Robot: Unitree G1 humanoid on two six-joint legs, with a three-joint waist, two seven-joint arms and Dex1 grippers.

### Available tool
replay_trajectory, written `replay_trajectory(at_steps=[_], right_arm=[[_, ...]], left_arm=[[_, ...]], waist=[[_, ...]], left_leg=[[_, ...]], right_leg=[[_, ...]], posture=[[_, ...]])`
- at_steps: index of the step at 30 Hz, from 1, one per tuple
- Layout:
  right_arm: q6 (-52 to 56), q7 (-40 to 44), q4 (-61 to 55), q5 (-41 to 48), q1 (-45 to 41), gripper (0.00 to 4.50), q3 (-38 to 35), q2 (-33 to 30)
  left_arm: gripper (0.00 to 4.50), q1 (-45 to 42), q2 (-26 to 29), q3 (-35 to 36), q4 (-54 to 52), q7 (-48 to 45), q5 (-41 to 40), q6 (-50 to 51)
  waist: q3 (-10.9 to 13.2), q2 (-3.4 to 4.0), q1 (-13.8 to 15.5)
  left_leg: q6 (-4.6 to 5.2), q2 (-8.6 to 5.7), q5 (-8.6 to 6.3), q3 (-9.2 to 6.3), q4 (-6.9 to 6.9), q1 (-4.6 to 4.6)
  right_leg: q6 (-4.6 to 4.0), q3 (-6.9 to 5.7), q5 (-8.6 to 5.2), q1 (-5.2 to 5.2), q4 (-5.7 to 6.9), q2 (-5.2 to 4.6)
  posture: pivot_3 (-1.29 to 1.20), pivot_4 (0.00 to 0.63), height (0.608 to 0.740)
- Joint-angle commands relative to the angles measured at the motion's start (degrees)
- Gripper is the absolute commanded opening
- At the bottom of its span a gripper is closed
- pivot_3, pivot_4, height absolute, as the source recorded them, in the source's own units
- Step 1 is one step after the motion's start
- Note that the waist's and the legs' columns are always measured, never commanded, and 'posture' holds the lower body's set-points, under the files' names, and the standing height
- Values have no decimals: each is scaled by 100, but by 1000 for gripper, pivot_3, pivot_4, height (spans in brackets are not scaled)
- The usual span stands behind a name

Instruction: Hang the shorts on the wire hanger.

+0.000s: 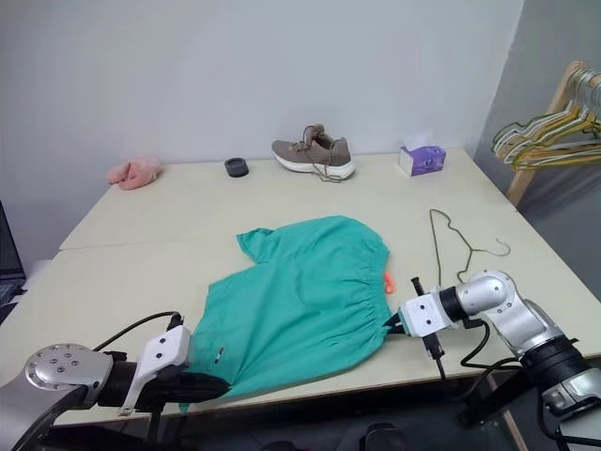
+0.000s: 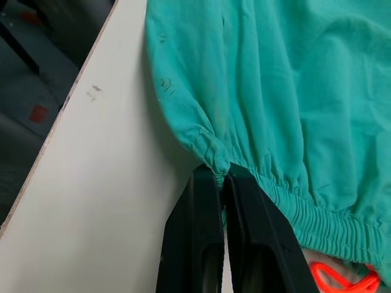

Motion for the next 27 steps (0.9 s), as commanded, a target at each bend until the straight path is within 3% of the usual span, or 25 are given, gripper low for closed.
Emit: replay_trajectory(at_steps=[1, 4, 6, 8, 10, 11, 13, 14, 17, 19, 23, 24, 27], right_arm=[[588, -198, 271, 294, -832, 38, -417, 446], [742, -608, 1970, 31, -2421, 38, -560, 1145], [487, -1138, 3555, -362, -3660, 38, -528, 1582], [92, -1929, 4857, -920, -4666, 38, -361, 1866], [-175, -3571, 5788, -1686, -5699, 38, -110, 2070], [-253, -4257, 6073, -1967, -6067, 38, -30, 2139], [-433, -5442, 6403, -2406, -6679, 38, 69, 2223], [-601, -5870, 6470, -2571, -6903, 38, 97, 2226], [-1493, -6915, 6404, -2933, -7362, 38, 72, 2037], [-1920, -7174, 6378, -3099, -7380, 38, 83, 1931], [-3336, -6796, 6027, -3096, -6443, 38, 115, 1639], [-3602, -6541, 5946, -3030, -6132, 38, 139, 1640], [-4407, -5616, 5566, -2736, -4909, 38, 280, 1654]], left_arm=[[0, -1064, -327, 93, 673, 537, 165, -64], [0, -2731, -658, -333, 2022, 786, 712, -329], [0, -4198, -984, -700, 3474, 1016, 1295, -785], [0, -5744, -1315, -983, 5248, 1504, 1956, -1510], [0, -7634, -1573, -1137, 7383, 2822, 2661, -2385], [0, -8322, -1634, -1186, 8163, 3389, 2910, -2738], [0, -9426, -1585, -1257, 9178, 4518, 3336, -3347], [0, -9836, -1501, -1319, 9422, 4961, 3543, -3638], [0, -10922, -1000, -2019, 9495, 6343, 4776, -4864], [0, -11172, -799, -2364, 9472, 6789, 5326, -5402], [0, -10566, -281, -2542, 8782, 6544, 5673, -6534], [0, -10158, -231, -2510, 8655, 6170, 5548, -6619], [0, -7961, -210, -2001, 7618, 4177, 4085, -6104]], waist=[[12, -5, 1], [29, -12, -21], [35, -10, -42], [31, -20, -24], [12, -51, -34], [2, -72, -66], [-9, -92, -202], [-14, -94, -266], [-16, -97, -478], [-16, -97, -602], [-41, -80, -688], [-41, -76, -696], [-46, -45, -728]], left_leg=[[1, 0, 1, -3, 3, 0], [14, -1, 12, -4, 11, 2], [18, -7, 17, -6, 14, 8], [14, -4, 22, -23, 9, -5], [5, 1, 17, -40, 0, -29], [-11, 2, 14, -45, 6, -64], [-78, -13, 32, -32, 18, -225], [-90, -22, 39, -12, 25, -320], [-87, -32, 36, 25, 12, -430], [-86, -33, 36, 30, 10, -488], [-78, -27, 33, 33, -9, -479], [-69, -26, 28, 40, -16, -459], [-52, -35, 32, 70, -42, -372]], right_leg=[[-5, -1, -2, 0, 1, 2], [4, -3, 16, 1, 7, 6], [25, -11, 55, 2, 2, 13], [25, -26, 57, -15, -14, 35], [-3, -38, 77, -42, -36, 18], [-3, -36, 77, -59, -35, 14], [9, -17, 73, -223, -9, -9], [15, 4, 74, -328, 4, -24], [32, 15, 66, -453, 29, -55], [34, 17, 65, -530, 36, -56], [50, 18, 52, -529, 34, -51], [51, 21, 51, -515, 34, -49], [46, 40, 50, -433, 47, -55]], posture=[[-140, 0, 740], [-143, 0, 740], [-144, 0, 740], [-144, 0, 740], [-146, 0, 740], [-146, 0, 740], [-153, 0, 740], [-159, 0, 740], [-162, 0, 740], [-160, 0, 740], [-148, 0, 740], [-147, 0, 740], [-145, 0, 740]])
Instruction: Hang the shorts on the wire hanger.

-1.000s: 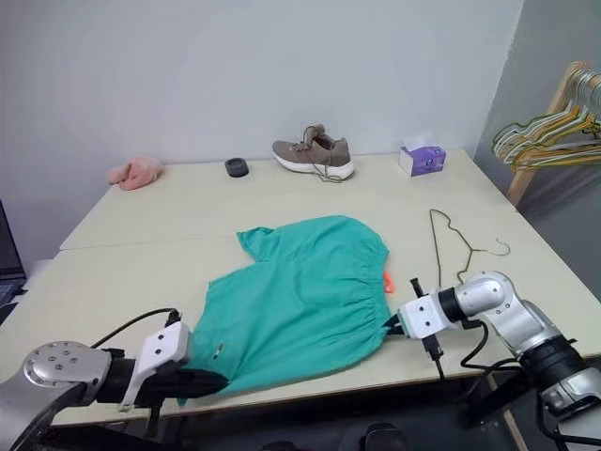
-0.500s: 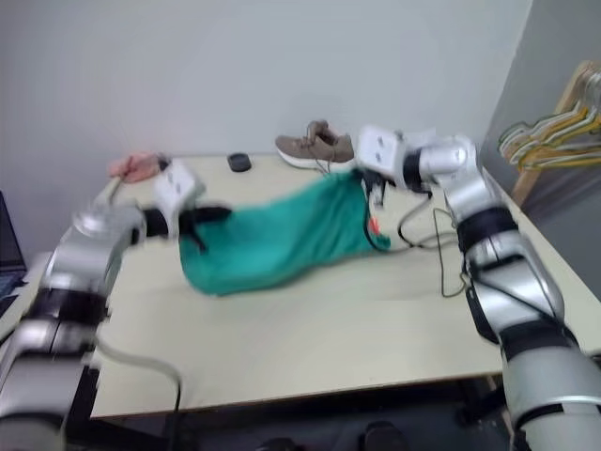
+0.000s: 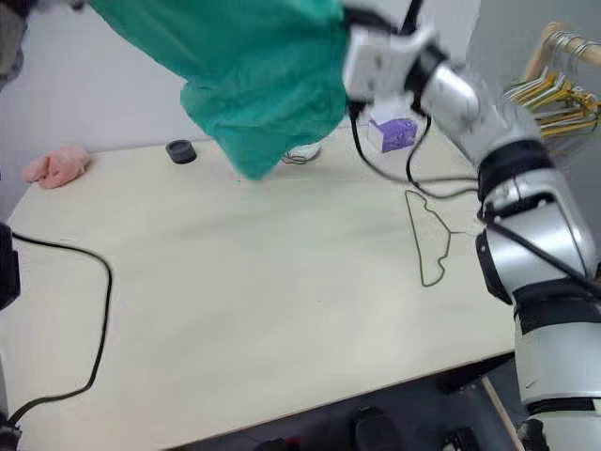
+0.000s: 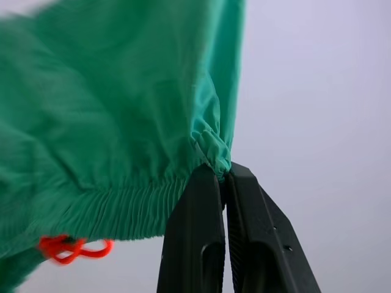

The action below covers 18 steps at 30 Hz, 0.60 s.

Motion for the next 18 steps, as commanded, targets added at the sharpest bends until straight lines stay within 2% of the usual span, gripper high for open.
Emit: replay_trajectory(at_steps=[1, 3, 6, 8, 12, 14, 18], right_arm=[[-888, 1035, -540, 455, 988, 38, 97, -43], [-1076, 1747, -875, 838, 1579, 38, 157, -73], [-926, 2773, -1573, 1574, 2399, 38, 261, -141], [-551, 3561, -2260, 2213, 2968, 38, 396, -269], [382, 4870, -3604, 3053, 3824, 38, 593, -693], [963, 5495, -4254, 3343, 4229, 38, 679, -999], [1647, 6105, -5040, 3506, 4739, 38, 627, -1404]], left_arm=[[0, 2270, 91, 604, -1449, -2167, -1754, 952], [0, 3912, 358, 860, -3188, -3298, -2762, 2329], [0, 6187, 739, 1269, -5368, -4190, -3981, 4009], [0, 7290, 1000, 1579, -6343, -4551, -4516, 4832], [0, 8522, 1396, 2067, -7328, -5144, -4970, 5519], [0, 8960, 1537, 2259, -7583, -5477, -5103, 5699], [0, 9435, 1610, 2488, -7930, -5845, -5220, 5931]], waist=[[-2, 30, -53], [25, 41, -125], [30, 23, -171], [25, 16, -113], [23, 14, 155], [29, 33, 294], [31, 38, 516]], left_leg=[[23, 0, -4, 6, -4, 71], [39, 3, -5, 8, 4, 190], [42, 34, -2, -26, 55, 200], [42, 40, -2, -44, 59, 211], [42, 38, -3, -68, 56, 225], [43, 37, -6, -70, 51, 284], [44, 32, -6, -69, 55, 322]], right_leg=[[-3, 2, 3, 70, -2, 1], [-2, -1, 8, 182, 6, 14], [-23, -2, 42, 205, 20, 49], [-26, -14, 39, 217, 33, 53], [-34, -39, 32, 237, 30, 55], [-26, -43, 1, 310, 1, 55], [-26, -45, -2, 364, -23, 51]], posture=[[-145, 0, 740], [-137, 0, 740], [-132, 0, 740], [-131, 0, 740], [-128, 0, 740], [-129, 0, 740], [-136, 0, 740]])
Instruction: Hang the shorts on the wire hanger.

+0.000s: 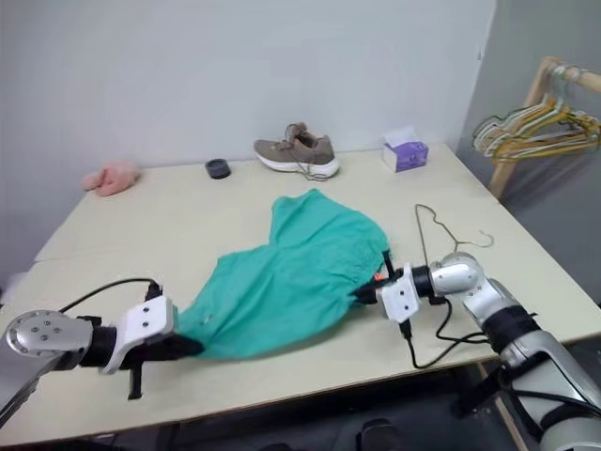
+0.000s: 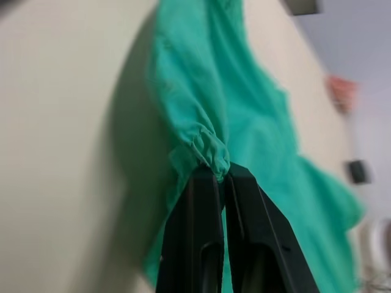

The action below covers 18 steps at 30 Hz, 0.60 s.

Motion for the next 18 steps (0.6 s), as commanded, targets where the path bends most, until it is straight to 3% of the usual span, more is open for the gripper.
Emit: replay_trajectory(at_steps=[1, 5, 18], right_arm=[[527, 471, -654, 226, 185, 38, -170, -253], [902, 720, -1020, 227, 475, 38, -348, -498], [1657, 1128, -1672, 203, 961, 38, -657, -725]], left_arm=[[0, 196, 123, 327, -399, -309, -135, 151], [0, 370, -8, 362, -594, -417, -141, 253], [0, 718, -296, 324, -999, -535, -192, 374]], waist=[[0, -2, 70], [2, 0, 103], [3, 2, 84]], left_leg=[[0, 0, 0, 0, 0, 7], [-2, 2, -3, -1, -8, 50], [-4, 6, -11, 3, -14, 50]], right_leg=[[0, 1, 0, 7, -2, 0], [-33, -4, -19, 51, -19, -1], [-8, -4, -6, 51, -32, 2]], posture=[[-137, 0, 740], [-141, 0, 740], [-146, 0, 740]])
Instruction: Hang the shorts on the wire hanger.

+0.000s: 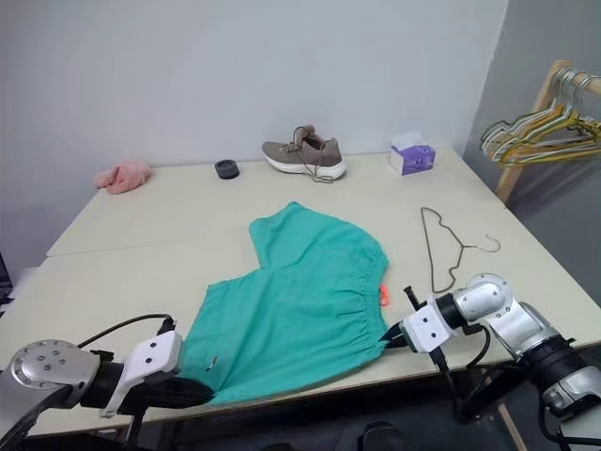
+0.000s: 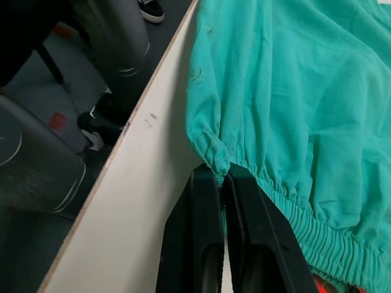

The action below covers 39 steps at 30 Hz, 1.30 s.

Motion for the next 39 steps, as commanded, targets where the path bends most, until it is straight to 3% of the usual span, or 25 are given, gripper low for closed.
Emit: replay_trajectory(at_steps=[1, 7, 10, 17, 21, 23, 24, 28, 30, 36, 39], right_arm=[[273, 74, -296, 17, 35, 38, -214, -25], [680, 325, -534, -60, 135, 38, -184, -137], [687, 392, -521, -71, 77, 764, -246, -117], [872, 852, -732, 109, 104, 3111, -330, -399], [1756, 704, -1018, 552, 51, 4404, -687, -453], [2367, 411, -1101, 841, 4, 4500, -986, -368], [2614, 310, -1143, 944, 2, 4500, -1103, -337], [3640, -428, -1216, 1432, 102, 4500, -1839, -115], [4209, -1250, -1121, 1697, 170, 4500, -2407, 188], [5286, -3517, -996, 1258, 477, 4500, -3281, 847], [5859, -4625, -796, 770, 492, 4500, -3351, 1140]], left_arm=[[0, 76, -34, 125, -184, -82, -23, 10], [0, 253, -142, 195, -250, -130, -126, 71], [591, 263, -262, 306, -274, -145, -319, 216], [2689, 184, -382, 379, -118, -242, -306, 121], [3829, -207, -676, 529, 82, -221, -616, 141], [4426, -462, -888, 701, 118, -139, -914, 251], [4470, -545, -949, 765, 116, -129, -1030, 319], [4470, -857, -1146, 993, 46, 4, -1243, 321], [4470, -1293, -1347, 1027, 148, 295, -1268, 275], [4470, -2861, -1946, 671, 493, 1416, -935, 487], [4470, -3359, -2098, 504, 678, 1536, -820, 475]], waist=[[0, 0, 2], [2, 0, 5], [3, -2, 5], [7, 4, 4], [10, 7, 6], [12, 2, 6], [12, -1, 6], [13, 0, -2], [13, -1, 3], [8, -18, 82], [7, -15, 41]], left_leg=[[0, 0, 0, 0, 0, 0], [-1, 0, -2, 3, 0, -2], [0, 0, -3, 2, 0, -2], [0, 1, -4, 1, -2, -3], [1, 0, -6, 4, -3, -4], [1, 1, -7, 3, -2, -5], [1, 1, -7, 1, -1, -5], [-1, 1, -9, 3, -3, -9], [-1, 0, -11, 4, -3, -11], [-1, -4, -11, 1, 3, -16], [-1, -6, -11, 19, 2, -21]], right_leg=[[0, 0, 0, 1, -2, 0], [0, 3, 0, 1, -12, -1], [-14, 2, -8, 4, -19, -1], [-12, 1, -7, 5, -39, -1], [-12, 2, -7, 6, -46, -2], [-10, 2, -6, 6, -47, -3], [-8, 0, -5, 6, -46, -2], [17, 3, 10, 5, -48, -2], [17, 3, 10, 4, -50, -2], [27, 3, 16, 8, -54, -2], [34, 20, 19, 3, -56, -2]], posture=[[-146, 0, 740], [-145, 0, 740], [-146, 0, 740], [-155, 0, 740], [-159, 0, 740], [-162, 0, 740], [-162, 0, 740], [-170, 0, 740], [-172, 0, 740], [-194, 0, 740], [-214, 0, 740]])
